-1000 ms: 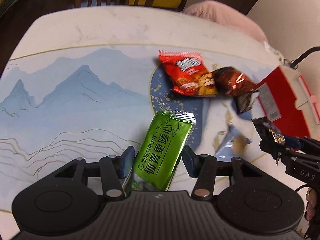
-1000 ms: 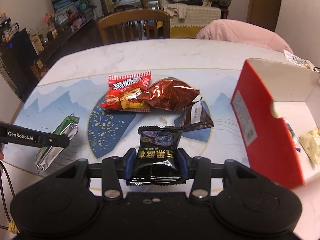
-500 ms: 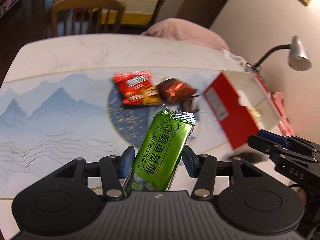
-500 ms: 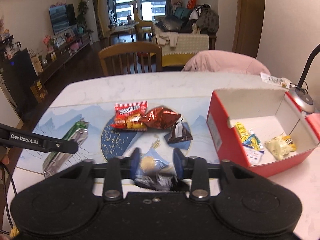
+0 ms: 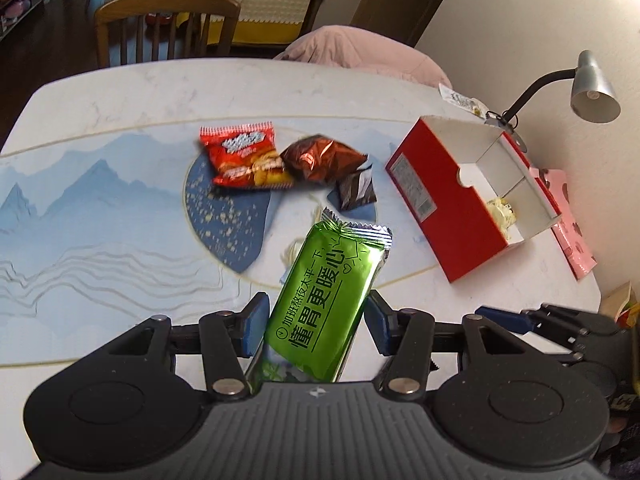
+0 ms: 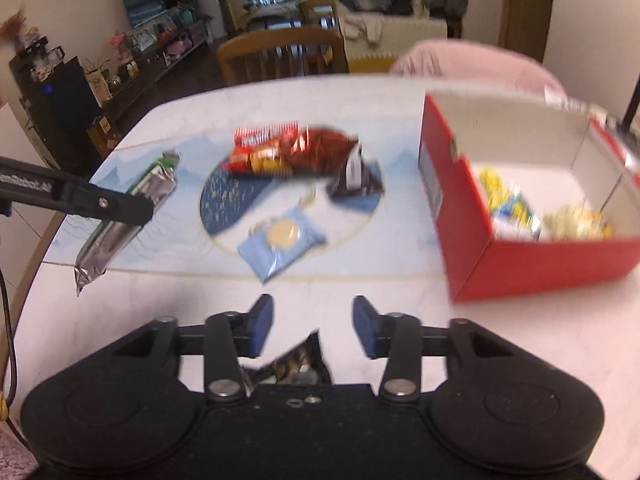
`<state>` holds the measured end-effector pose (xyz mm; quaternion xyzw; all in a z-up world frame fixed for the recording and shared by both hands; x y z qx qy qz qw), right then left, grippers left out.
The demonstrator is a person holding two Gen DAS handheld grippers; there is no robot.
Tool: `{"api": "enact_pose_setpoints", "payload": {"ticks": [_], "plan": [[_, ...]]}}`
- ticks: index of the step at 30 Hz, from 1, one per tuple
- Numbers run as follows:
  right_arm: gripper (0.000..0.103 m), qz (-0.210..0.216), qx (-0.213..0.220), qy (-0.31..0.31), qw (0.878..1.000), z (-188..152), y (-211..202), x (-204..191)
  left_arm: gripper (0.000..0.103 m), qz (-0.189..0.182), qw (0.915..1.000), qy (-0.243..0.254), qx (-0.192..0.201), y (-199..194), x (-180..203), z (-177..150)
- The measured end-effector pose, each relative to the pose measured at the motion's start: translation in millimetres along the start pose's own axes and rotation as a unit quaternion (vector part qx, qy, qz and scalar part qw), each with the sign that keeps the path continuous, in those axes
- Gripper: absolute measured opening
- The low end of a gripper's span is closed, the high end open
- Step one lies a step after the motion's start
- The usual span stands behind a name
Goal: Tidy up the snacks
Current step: 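Lift the green bar with the left gripper while the right lifts the black packet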
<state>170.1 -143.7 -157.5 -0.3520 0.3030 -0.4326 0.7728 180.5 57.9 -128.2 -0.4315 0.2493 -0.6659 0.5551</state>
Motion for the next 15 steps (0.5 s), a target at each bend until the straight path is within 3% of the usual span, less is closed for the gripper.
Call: {"api": "enact_pose_setpoints", "payload": {"ticks": [1,3,6,11,15], "plan": [[0.079,0.001,0.001,0.001,1.0,-5.1,2.5,-1.3,0.051,-0.001,1.0,-0.002,-0.002,0.6,-1.0,-2.9],[0.092,0.012,0.001,0.002,1.0,-15.7,7.6,-5.0,0.051,-0.002,1.0,-0.005,-0.007,1.9,-3.1,-9.0],[0.092,0.017,-0.018,-0.022,0.999,-33.1,21.7,-13.6,0.051,0.001,0.9999,-0.006,-0.015,2.1,-7.7,-15.9],[0.092,-0.001,-0.039,-0.122,0.992,-58.8,40.6,-30.9,0.051,0.006,0.9997,-0.009,-0.02,0.2,-18.0,-23.1],[0.092,-0.012,-0.051,-0.153,0.987,-68.2,55.4,-36.3,0.051,0.008,0.9996,-0.009,-0.027,-0.4,-23.0,-29.8]]}}
Point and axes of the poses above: each gripper's, at about its wrist camera, not at the fingertips, and y roughly the way its jaws point, x to its right, z to its top, the point moved 8 cm from there along y, roughly the way its jaws point, and after that the axes turned 2 degrees about y, right-handed, at the moved point
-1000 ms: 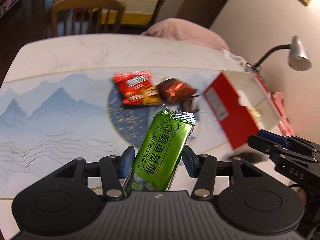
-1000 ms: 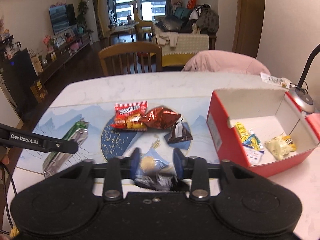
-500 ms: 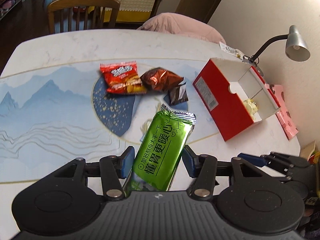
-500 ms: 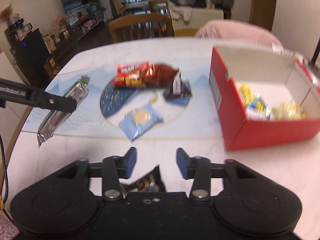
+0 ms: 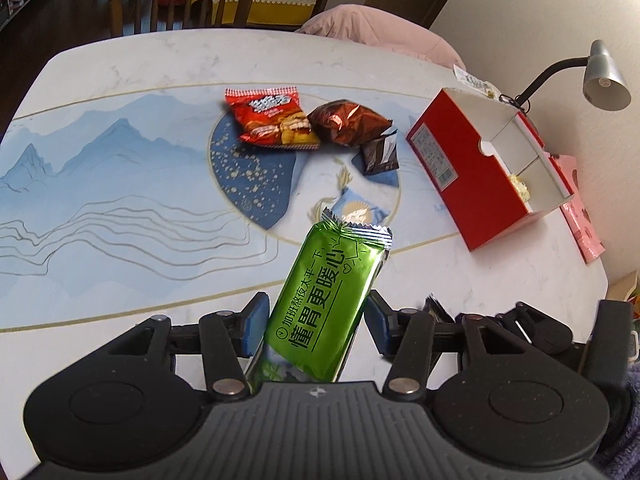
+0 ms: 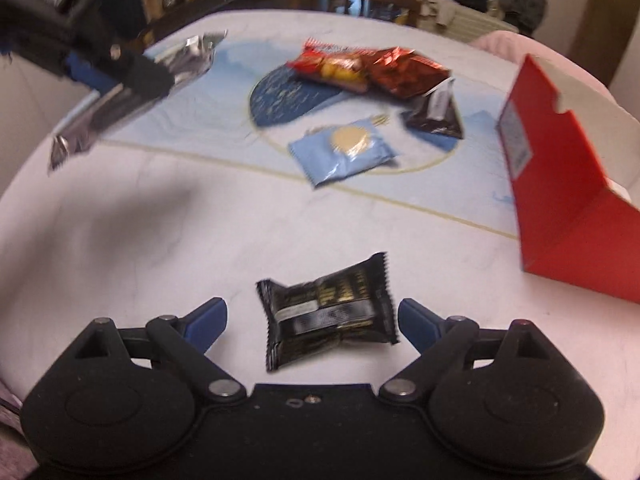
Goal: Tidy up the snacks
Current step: 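Lift the green bar with the left gripper while the right lifts the black packet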
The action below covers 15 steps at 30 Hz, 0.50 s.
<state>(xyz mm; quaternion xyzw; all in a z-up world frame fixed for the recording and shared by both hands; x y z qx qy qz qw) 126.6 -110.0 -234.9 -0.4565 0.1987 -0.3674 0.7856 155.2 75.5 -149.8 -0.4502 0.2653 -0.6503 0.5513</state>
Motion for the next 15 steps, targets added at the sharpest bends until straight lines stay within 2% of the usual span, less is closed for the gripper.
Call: {"api": "enact_pose_setpoints", "payload": {"ticks": [3,4,8,10,13,15], "plan": [[0.086,-0.005,-0.001,-0.004,1.0,0.3,6.0,2.4,0.051,0.0,1.0,0.0,-0.002,-0.4,-2.6,-3.2],[0.08,-0.004,-0.002,-0.001,1.0,0.8,7.4,4.3,0.051,0.001,1.0,0.0,-0.002,-0.4,-3.6,-3.9],[0.075,0.002,0.003,-0.001,1.0,1.9,8.7,6.2,0.051,0.002,1.0,-0.003,-0.002,-1.2,-7.2,-4.6],[0.065,0.001,0.01,-0.007,1.0,3.3,7.5,5.4,0.051,0.003,1.0,-0.006,-0.002,-0.9,-8.9,-4.2],[0.056,-0.004,0.016,-0.005,1.0,5.2,6.5,6.3,0.051,0.002,1.0,-0.007,-0.003,-0.3,-9.0,-3.9],[0.054,-0.005,0.019,-0.002,1.0,5.5,5.3,7.7,0.051,0.002,1.0,-0.007,-0.003,0.1,-7.6,-4.0]]}}
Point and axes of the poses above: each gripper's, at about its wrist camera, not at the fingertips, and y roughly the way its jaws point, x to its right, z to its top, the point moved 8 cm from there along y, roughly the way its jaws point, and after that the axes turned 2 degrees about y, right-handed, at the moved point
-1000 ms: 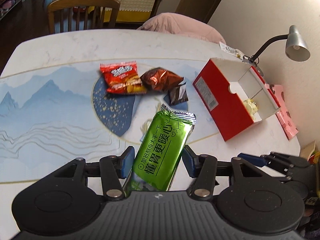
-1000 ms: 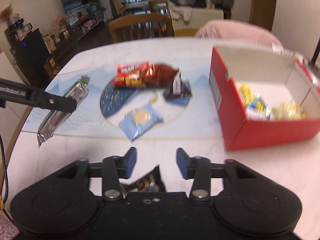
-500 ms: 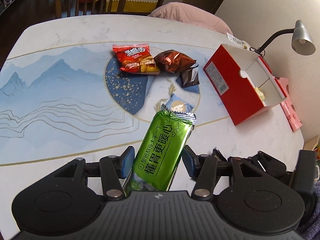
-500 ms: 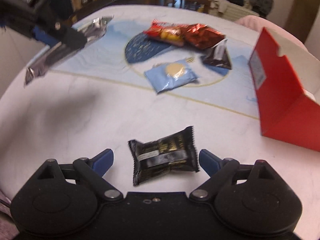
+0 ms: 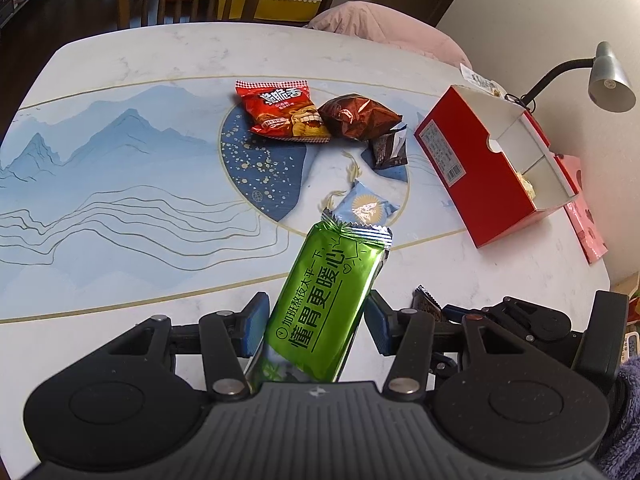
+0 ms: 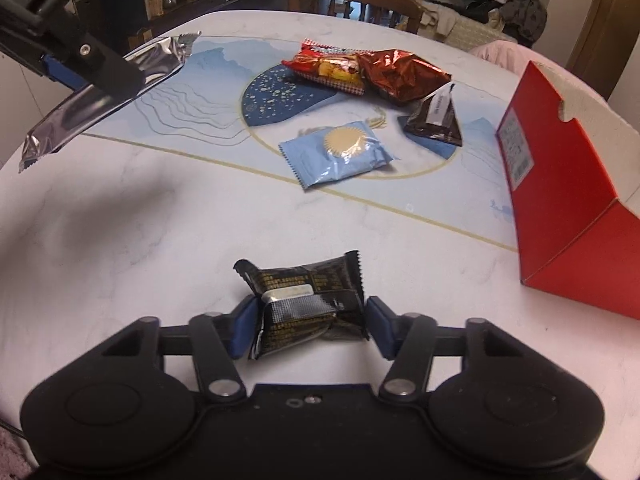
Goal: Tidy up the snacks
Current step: 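Lift the green bar with the left gripper while the right lifts the black packet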
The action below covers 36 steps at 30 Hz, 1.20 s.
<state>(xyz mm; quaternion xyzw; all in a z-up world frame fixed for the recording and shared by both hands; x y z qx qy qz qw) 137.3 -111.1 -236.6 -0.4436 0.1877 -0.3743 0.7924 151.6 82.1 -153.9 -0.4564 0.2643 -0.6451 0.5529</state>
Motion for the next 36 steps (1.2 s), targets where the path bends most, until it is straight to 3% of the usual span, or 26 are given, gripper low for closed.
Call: {"api": "enact_pose_setpoints", "payload": {"ticks": [9,19,20,21,25,30,36], "plan": [[0.05,-0.009,0.026,0.04,0.999,9.2,-24.6,14.8,0.051,-0.003,0.9999,0.011,0.003,0.7,13.4,4.8],[0.049,-0.025,0.093,0.074,0.993,43.0,-85.8,57.9,0.051,-0.015,0.9991,0.036,0.019,1.7,53.8,29.3],[0.046,-0.027,0.098,0.077,0.992,46.6,-90.4,64.2,0.051,-0.016,0.9988,0.04,0.022,2.1,59.8,33.3],[0.034,-0.025,0.1,0.082,0.991,50.0,-94.3,71.0,0.051,-0.018,0.9986,0.044,0.024,3.1,66.1,37.6],[0.034,-0.028,0.11,0.099,0.989,59.7,-104.2,102.8,0.051,-0.021,0.9971,0.065,0.034,6.4,93.6,55.0],[0.034,-0.002,0.078,0.091,0.993,43.7,-89.0,118.7,0.051,-0.026,0.9963,0.071,0.042,12.8,119.3,65.9],[0.038,-0.02,0.048,0.096,0.994,13.4,-67.5,131.0,0.051,-0.018,0.9976,0.063,0.022,26.2,120.7,55.2]]}}
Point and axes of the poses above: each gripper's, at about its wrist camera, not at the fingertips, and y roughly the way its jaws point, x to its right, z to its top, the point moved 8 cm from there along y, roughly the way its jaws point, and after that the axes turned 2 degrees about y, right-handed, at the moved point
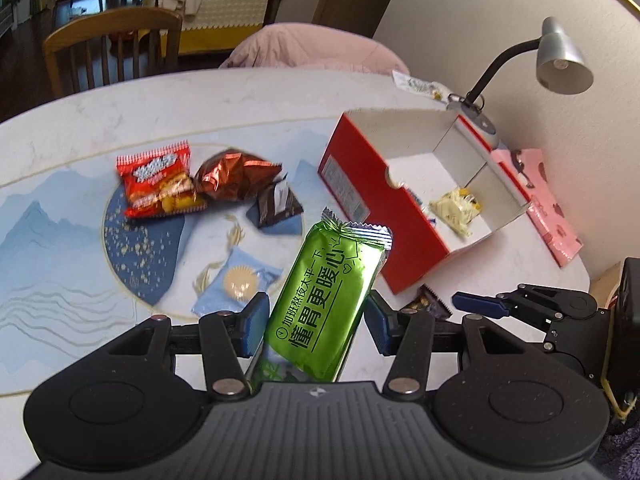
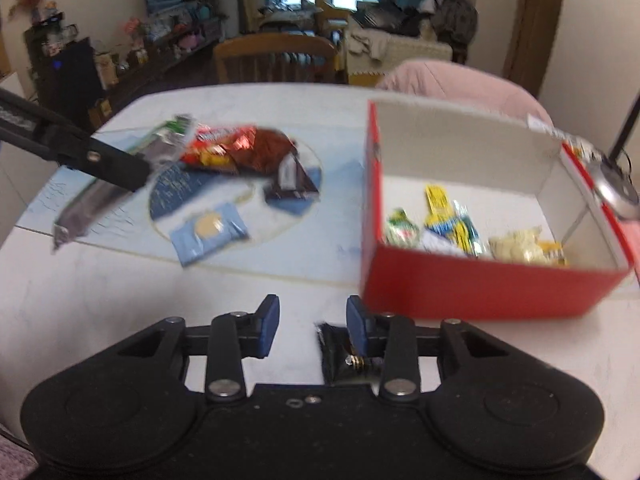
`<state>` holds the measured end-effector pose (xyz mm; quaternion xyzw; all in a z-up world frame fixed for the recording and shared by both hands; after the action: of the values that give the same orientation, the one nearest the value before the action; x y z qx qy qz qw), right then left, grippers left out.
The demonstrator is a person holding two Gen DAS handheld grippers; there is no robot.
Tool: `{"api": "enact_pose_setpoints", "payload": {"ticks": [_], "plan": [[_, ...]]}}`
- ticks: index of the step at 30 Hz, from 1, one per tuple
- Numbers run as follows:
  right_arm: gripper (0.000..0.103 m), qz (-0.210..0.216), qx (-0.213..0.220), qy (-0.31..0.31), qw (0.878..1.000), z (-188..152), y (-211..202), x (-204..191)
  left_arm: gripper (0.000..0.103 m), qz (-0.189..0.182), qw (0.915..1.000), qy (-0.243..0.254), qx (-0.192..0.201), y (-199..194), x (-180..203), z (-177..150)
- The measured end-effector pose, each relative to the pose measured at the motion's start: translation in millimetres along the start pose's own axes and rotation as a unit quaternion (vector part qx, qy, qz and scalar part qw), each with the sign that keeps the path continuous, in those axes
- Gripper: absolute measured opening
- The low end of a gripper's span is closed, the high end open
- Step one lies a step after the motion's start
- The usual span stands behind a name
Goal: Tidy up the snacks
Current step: 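Lift the green bar with the left gripper while the right lifts the black packet, then carry the green bar and black packet over the red box with both grippers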
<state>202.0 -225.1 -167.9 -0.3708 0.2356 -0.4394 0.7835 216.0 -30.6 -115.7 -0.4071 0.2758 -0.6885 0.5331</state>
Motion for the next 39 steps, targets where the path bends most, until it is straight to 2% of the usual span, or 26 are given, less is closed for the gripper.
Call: {"api": "enact_pose_setpoints", "payload": {"ticks": [2,3,4,6,14,18,22,23,25,27,32,39], "plan": [[0.046,0.002,-0.008,0.001,1.0,-11.3,6.5,6.6,0.051,0.002,1.0,-0.005,-0.008,3.4,-2.3,-5.1],[0.061,-0.006,-0.014,-0.001,1.0,-16.5,11.1,10.7,0.051,0.005,0.9999,-0.006,-0.012,4.5,-3.4,-7.2],[0.081,-0.017,-0.014,0.002,1.0,-20.0,14.7,15.9,0.051,0.007,0.9998,-0.006,-0.015,5.4,-4.4,-8.9],[0.086,-0.016,-0.012,0.016,1.0,-23.6,22.4,23.2,0.051,0.011,0.9998,-0.008,-0.017,6.0,-5.9,-10.9],[0.086,-0.053,-0.033,0.037,0.997,-34.7,69.7,36.0,0.051,0.025,0.9993,-0.013,-0.025,8.2,-10.7,-16.2],[0.08,-0.05,-0.024,0.036,0.998,-34.7,73.7,33.4,0.051,0.027,0.9991,-0.013,-0.029,9.2,-10.5,-18.1],[0.066,-0.048,-0.015,0.033,0.998,-31.9,71.4,32.4,0.051,0.027,0.999,-0.015,-0.031,10.1,-12.3,-19.4],[0.064,-0.049,-0.011,0.031,0.998,-31.4,70.2,31.8,0.051,0.027,0.999,-0.015,-0.031,10.2,-12.8,-19.5],[0.055,-0.052,0.0,0.027,0.998,-29.8,65.3,30.7,0.051,0.026,0.9991,-0.015,-0.031,10.7,-12.4,-19.1],[0.052,-0.054,-0.002,0.03,0.998,-30.0,62.3,31.3,0.051,0.025,0.9991,-0.013,-0.031,11.3,-11.0,-18.3],[0.05,-0.064,0.006,0.044,0.997,-27.5,47.4,34.7,0.051,0.019,0.9994,-0.004,-0.029,12.8,-5.7,-15.0],[0.05,-0.066,0.045,0.04,0.996,-1.5,-12.9,38.9,0.051,0.0,0.9997,0.016,-0.016,12.2,15.6,0.5]]}}
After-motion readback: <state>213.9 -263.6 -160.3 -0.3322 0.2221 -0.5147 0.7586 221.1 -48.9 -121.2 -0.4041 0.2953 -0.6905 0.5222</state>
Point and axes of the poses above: each gripper's, at about its wrist camera, not at the fingertips, and y roughly the way its jaws point, x to its right, z to its top, the point moved 8 cm from there along y, roughly the way its jaws point, and after that the axes turned 2 degrees about y, right-handed, at the moved point
